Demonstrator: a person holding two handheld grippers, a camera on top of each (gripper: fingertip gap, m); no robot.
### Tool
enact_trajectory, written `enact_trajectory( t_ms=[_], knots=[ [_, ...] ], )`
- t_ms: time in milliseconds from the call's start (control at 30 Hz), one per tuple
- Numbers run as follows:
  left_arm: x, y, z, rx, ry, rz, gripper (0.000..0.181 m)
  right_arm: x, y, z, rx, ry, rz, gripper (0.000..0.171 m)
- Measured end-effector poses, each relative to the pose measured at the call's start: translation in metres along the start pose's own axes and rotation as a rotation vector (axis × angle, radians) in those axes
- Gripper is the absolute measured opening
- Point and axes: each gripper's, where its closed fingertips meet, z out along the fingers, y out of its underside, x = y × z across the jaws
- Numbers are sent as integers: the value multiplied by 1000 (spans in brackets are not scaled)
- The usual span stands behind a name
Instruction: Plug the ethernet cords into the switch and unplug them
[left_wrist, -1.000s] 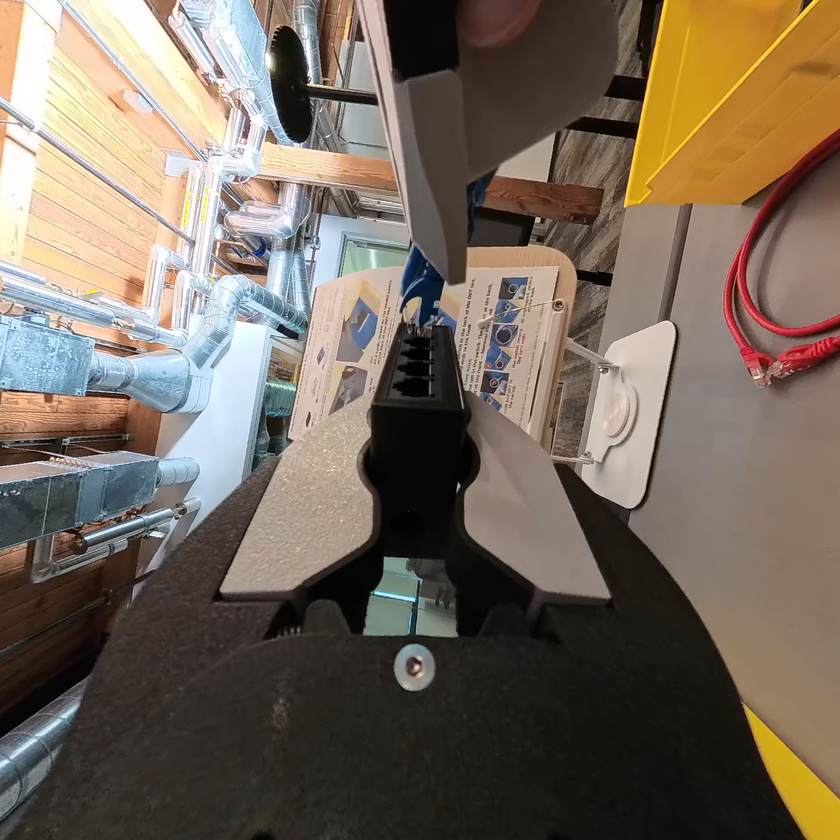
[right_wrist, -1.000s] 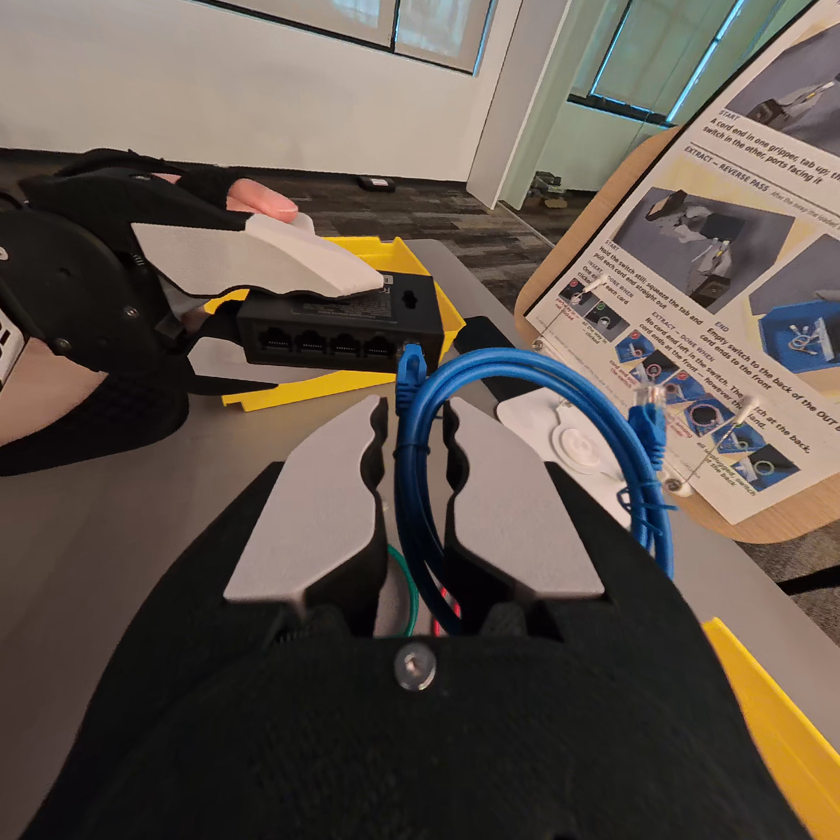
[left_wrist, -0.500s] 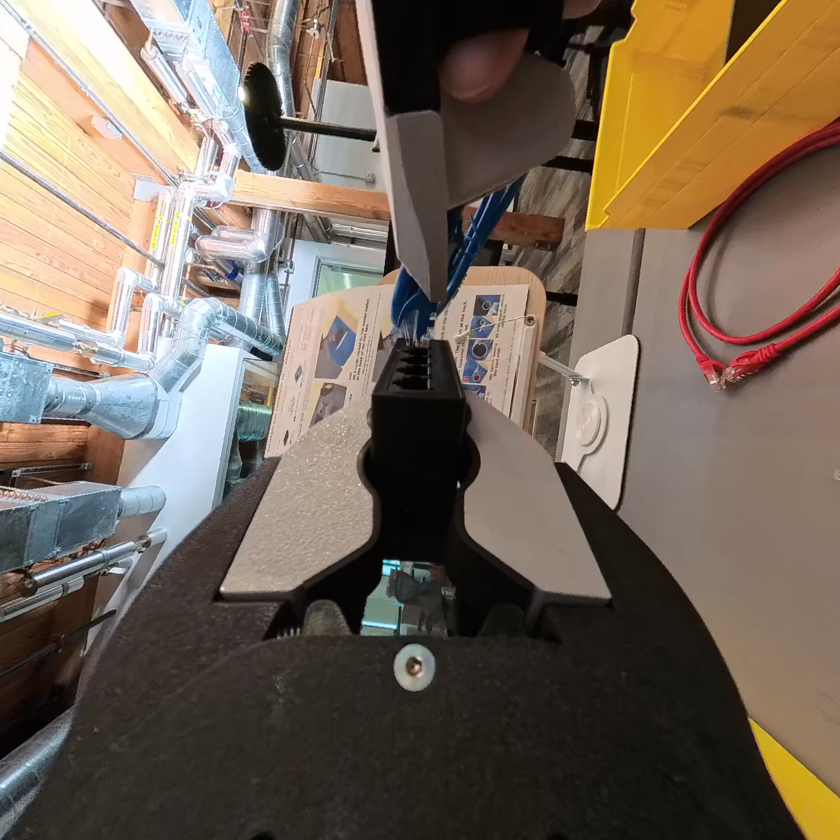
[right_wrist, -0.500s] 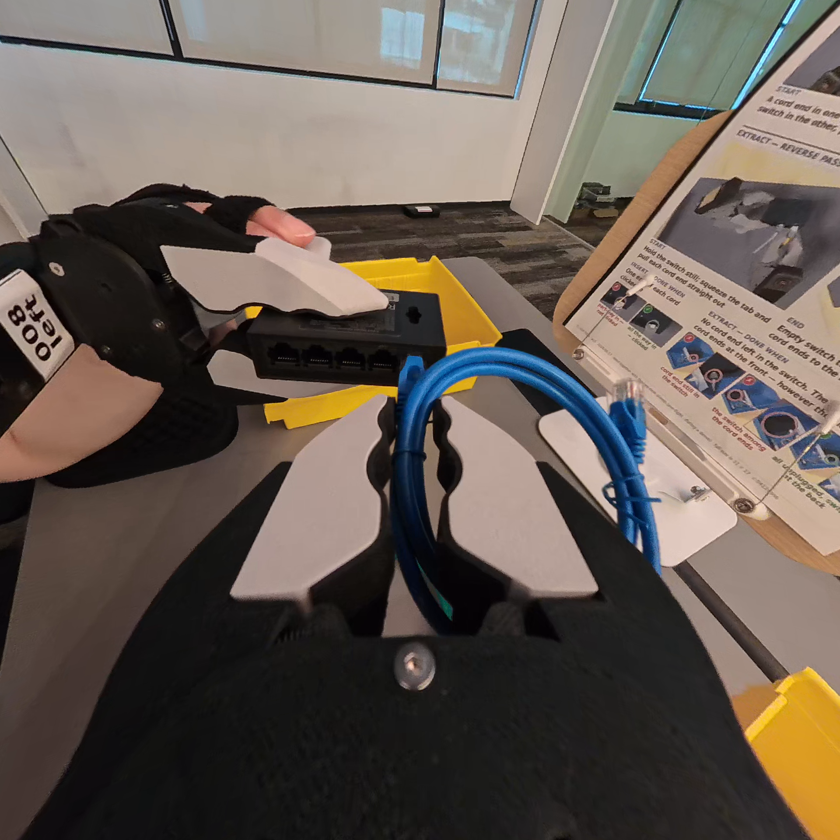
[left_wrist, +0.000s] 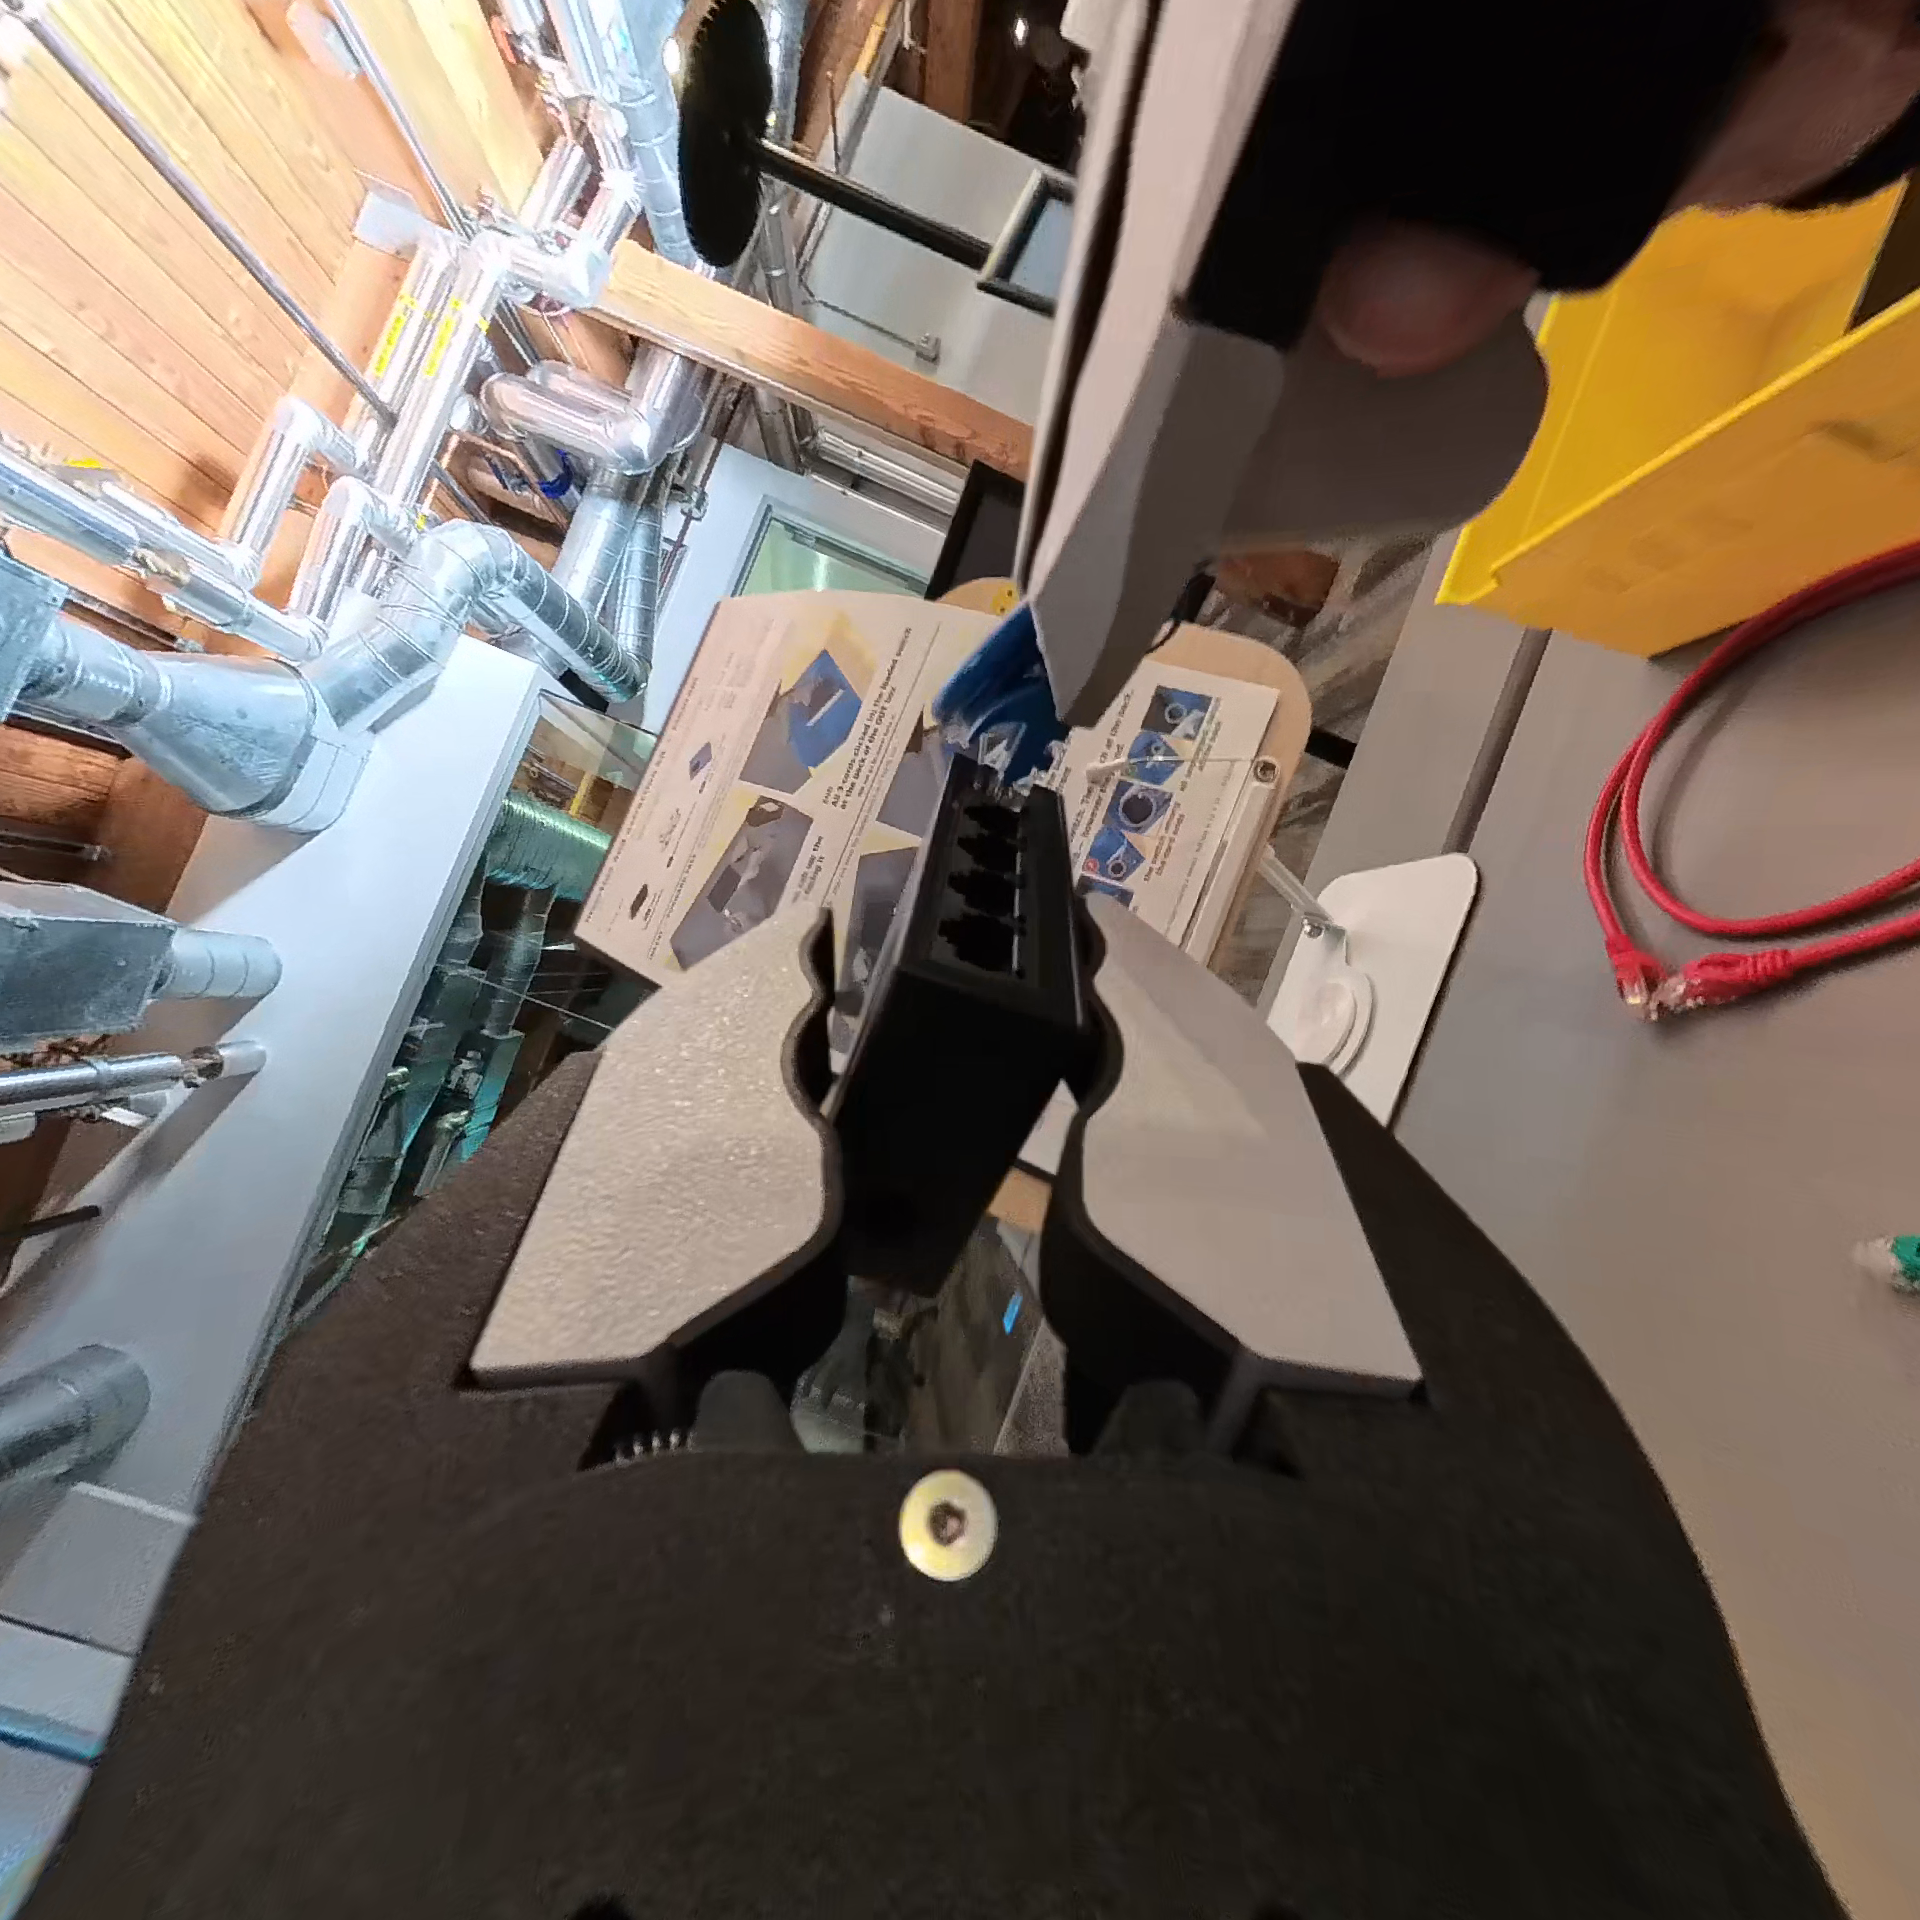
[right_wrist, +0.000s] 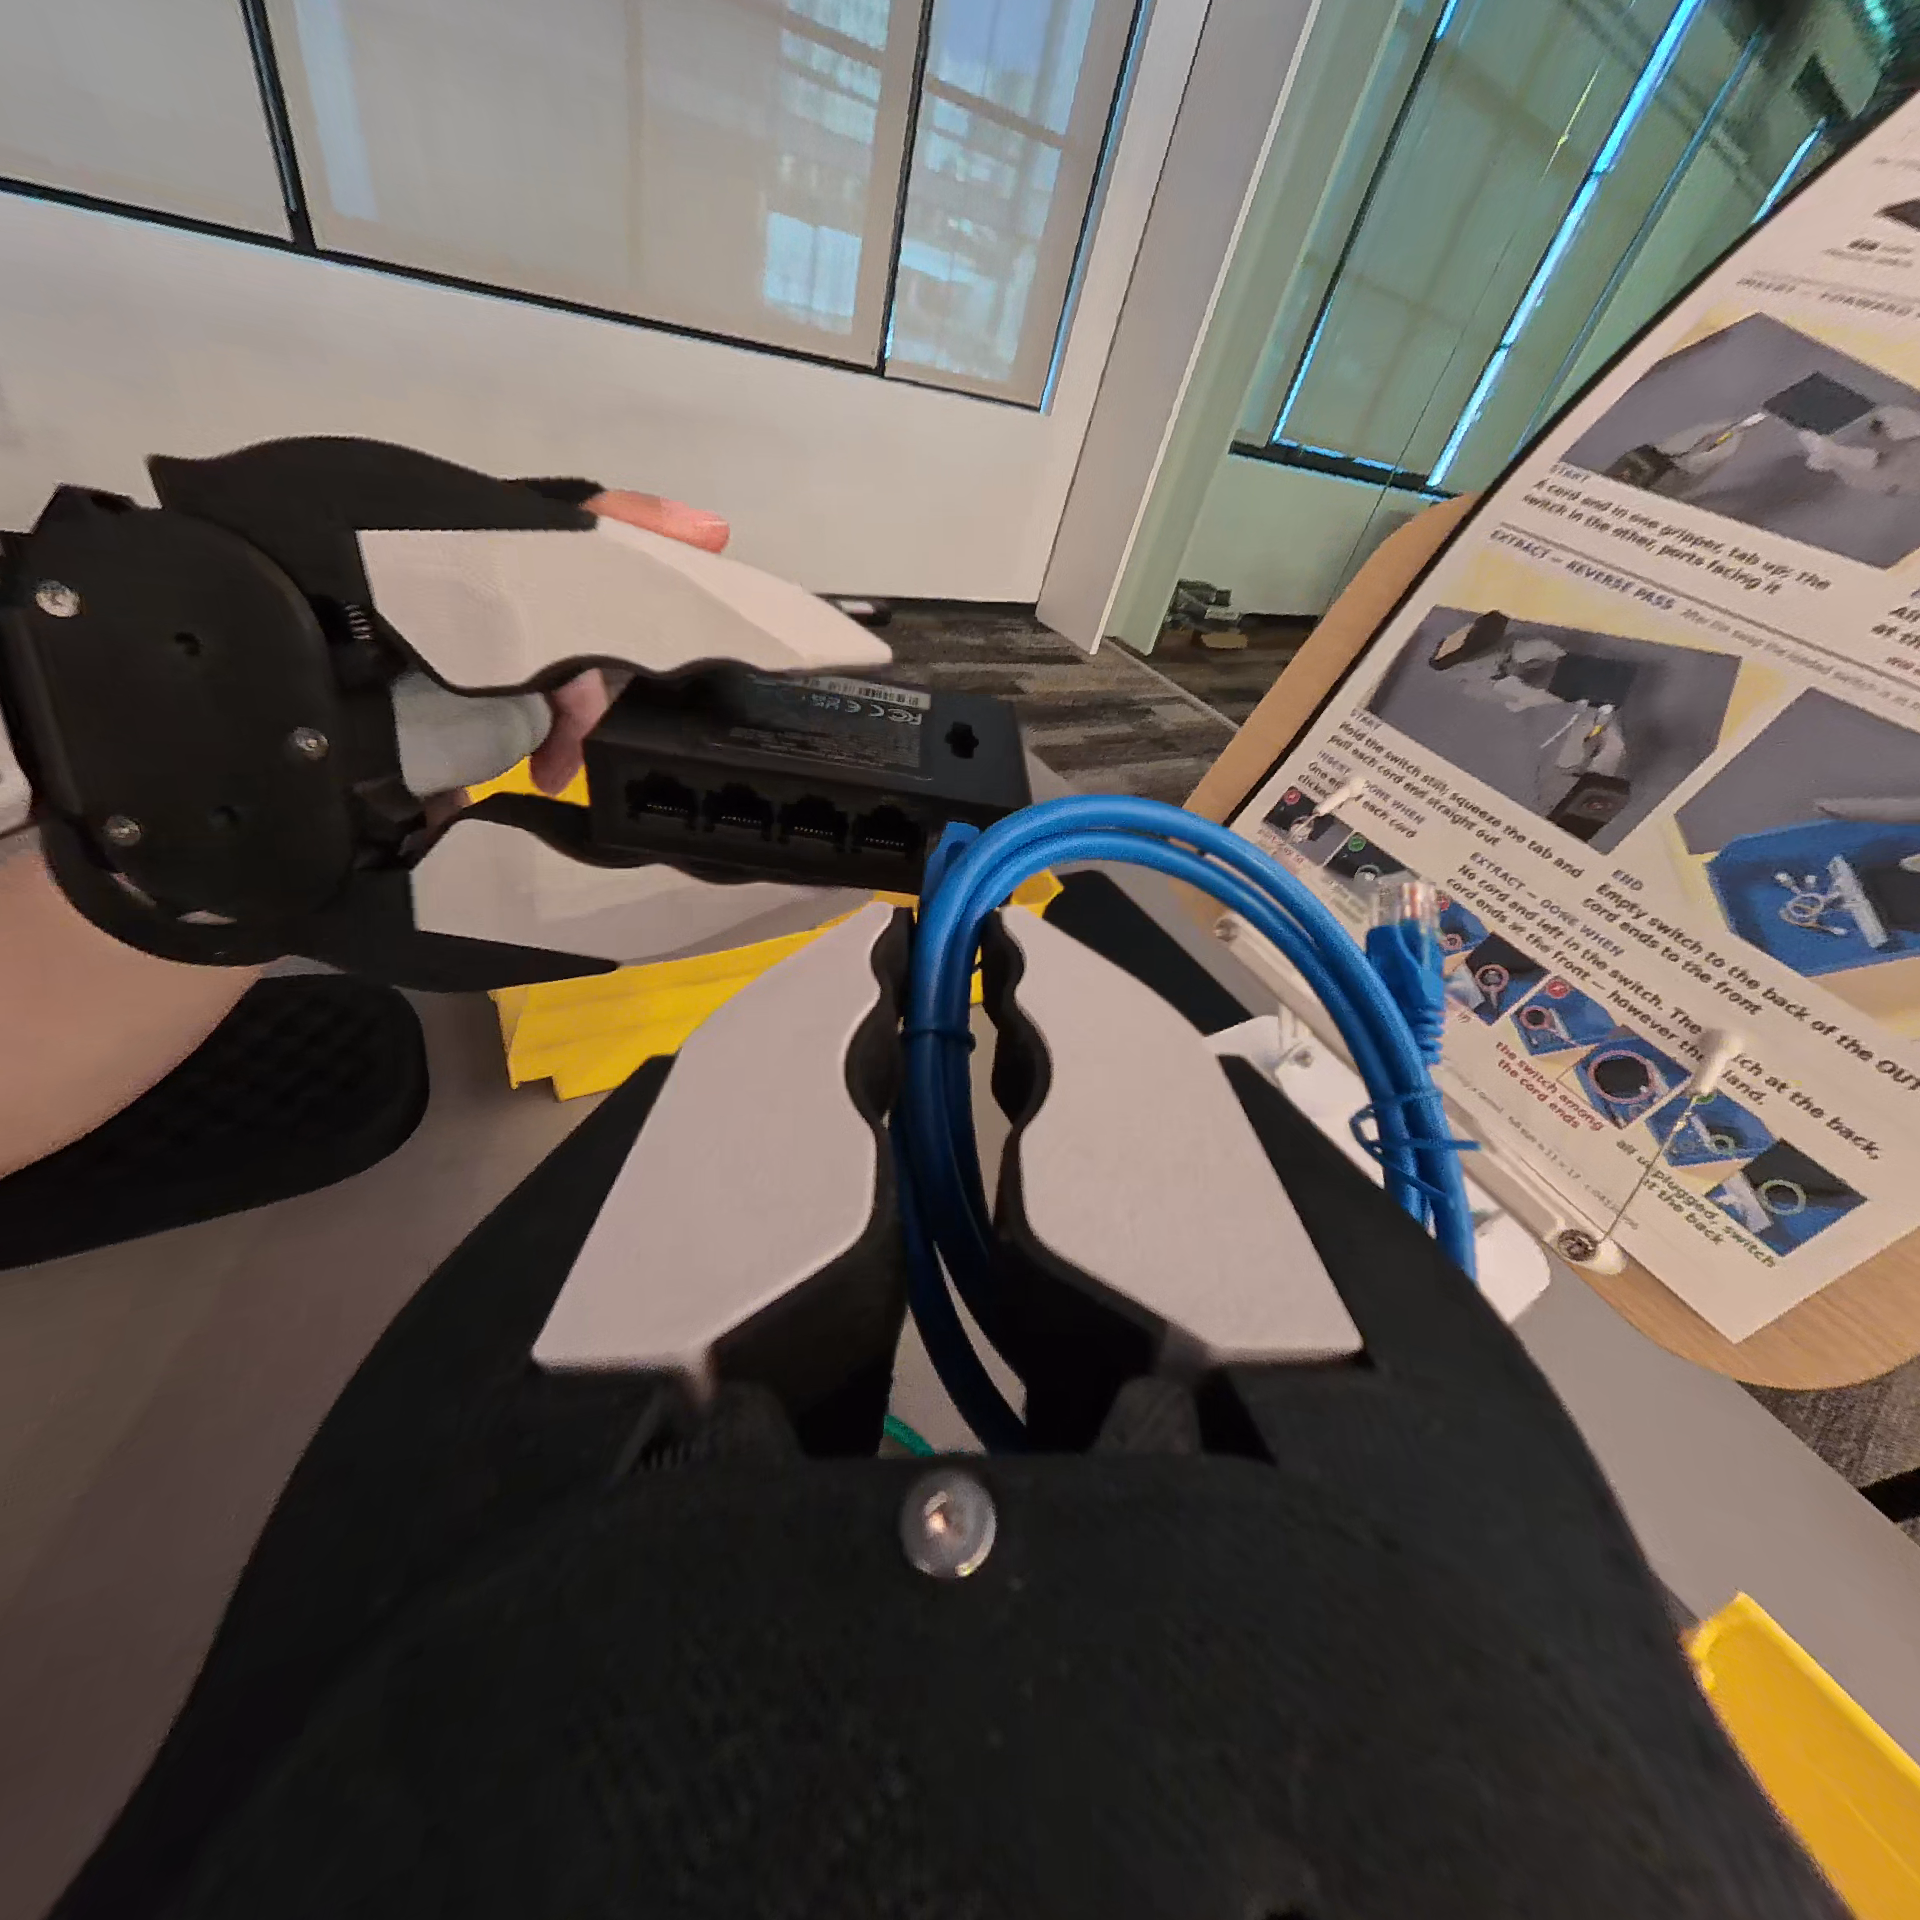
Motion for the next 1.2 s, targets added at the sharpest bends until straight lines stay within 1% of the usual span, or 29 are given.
enact_trajectory(
  t_ms=[133, 200, 267, 367, 467, 533, 600, 767, 867, 900, 1200],
  knots=[
    [-7, -9, -5, 28, 5, -73, 54, 8, -5, -3, 37, 66, -27, 13],
    [-13, -12, -8, 41, 18, -155, 65, 11, -8, -6, 68, 84, -26, 13],
    [-21, -14, -12, 57, 46, -293, 75, 15, -11, -9, 96, 109, -35, 13],
    [-33, -21, -19, 112, 124, -582, 93, 19, -16, -13, 123, 148, -53, 14],
    [-46, -15, -19, 140, 147, -855, 97, 19, -22, -16, 165, 175, -69, 14],
    [-52, -9, -17, 153, 117, -953, 93, 19, -25, -17, 183, 201, -88, 14],
    [-50, -9, -14, 162, 127, -1026, 93, 17, -27, -16, 193, 219, -105, 14],
    [-42, -11, -7, 184, 142, -1074, 90, 5, -34, -12, 238, 244, -165, 14],
    [-37, -15, -6, 207, 158, -1037, 75, -4, -37, -9, 244, 247, -200, 14],
    [-38, -14, -6, 209, 137, -1010, 74, -5, -37, -8, 241, 252, -207, 14],
    [-36, -13, -8, 198, 136, -868, 73, -8, -40, -10, 243, 261, -237, 14]
  ],
)
